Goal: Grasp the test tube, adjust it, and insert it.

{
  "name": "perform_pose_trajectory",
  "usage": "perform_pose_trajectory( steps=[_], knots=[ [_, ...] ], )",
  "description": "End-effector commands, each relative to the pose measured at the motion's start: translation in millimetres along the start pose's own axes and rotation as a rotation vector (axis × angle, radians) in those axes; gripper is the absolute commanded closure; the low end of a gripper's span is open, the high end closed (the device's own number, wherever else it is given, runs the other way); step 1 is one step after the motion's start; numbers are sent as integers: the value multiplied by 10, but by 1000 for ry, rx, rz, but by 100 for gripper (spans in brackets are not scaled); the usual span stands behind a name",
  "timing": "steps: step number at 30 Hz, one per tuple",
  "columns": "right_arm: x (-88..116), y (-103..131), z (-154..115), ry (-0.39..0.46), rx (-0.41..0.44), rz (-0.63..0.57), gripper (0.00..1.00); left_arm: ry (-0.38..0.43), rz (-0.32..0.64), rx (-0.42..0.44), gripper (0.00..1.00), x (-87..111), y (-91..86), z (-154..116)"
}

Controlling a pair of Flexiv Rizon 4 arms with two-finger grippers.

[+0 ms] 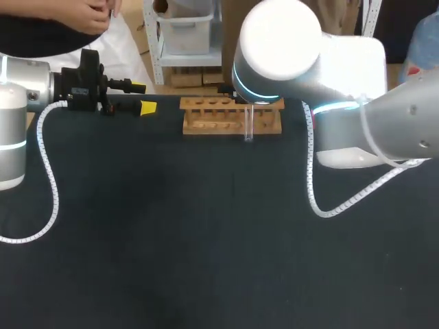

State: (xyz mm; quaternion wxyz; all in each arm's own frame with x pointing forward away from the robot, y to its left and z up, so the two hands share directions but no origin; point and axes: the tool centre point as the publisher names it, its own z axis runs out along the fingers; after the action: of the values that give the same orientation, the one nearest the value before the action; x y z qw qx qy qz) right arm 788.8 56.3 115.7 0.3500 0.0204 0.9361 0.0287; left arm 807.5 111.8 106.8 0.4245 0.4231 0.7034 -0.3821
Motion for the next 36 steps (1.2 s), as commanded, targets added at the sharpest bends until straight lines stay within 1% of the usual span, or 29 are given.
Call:
perform_pose_trajectory(
  steps=[1,7,9,10,11,12,13,36],
  knots=[
    [-3,-53,-132,-110,-3,2,100,-5,2,-3,0,14,-9,-4],
    [-33,-76,-219,-121,-8,12,100,-5,2,-3,0,14,-9,-4],
    [-25,-85,-223,-97,-24,16,100,-5,2,-3,0,14,-9,-4],
    [-23,-90,-224,-83,-56,13,100,-5,2,-3,0,14,-9,-4],
    [-18,-91,-234,-45,-97,10,100,-5,2,-3,0,14,-9,-4],
    [-16,-95,-239,-21,-110,2,100,-5,2,-3,0,14,-9,-4],
    [-19,-100,-267,12,-187,2,100,-5,2,-3,0,14,-9,-4],
    [-19,-100,-267,12,-187,2,100,-5,2,-3,0,14,-9,-4]
  ],
)
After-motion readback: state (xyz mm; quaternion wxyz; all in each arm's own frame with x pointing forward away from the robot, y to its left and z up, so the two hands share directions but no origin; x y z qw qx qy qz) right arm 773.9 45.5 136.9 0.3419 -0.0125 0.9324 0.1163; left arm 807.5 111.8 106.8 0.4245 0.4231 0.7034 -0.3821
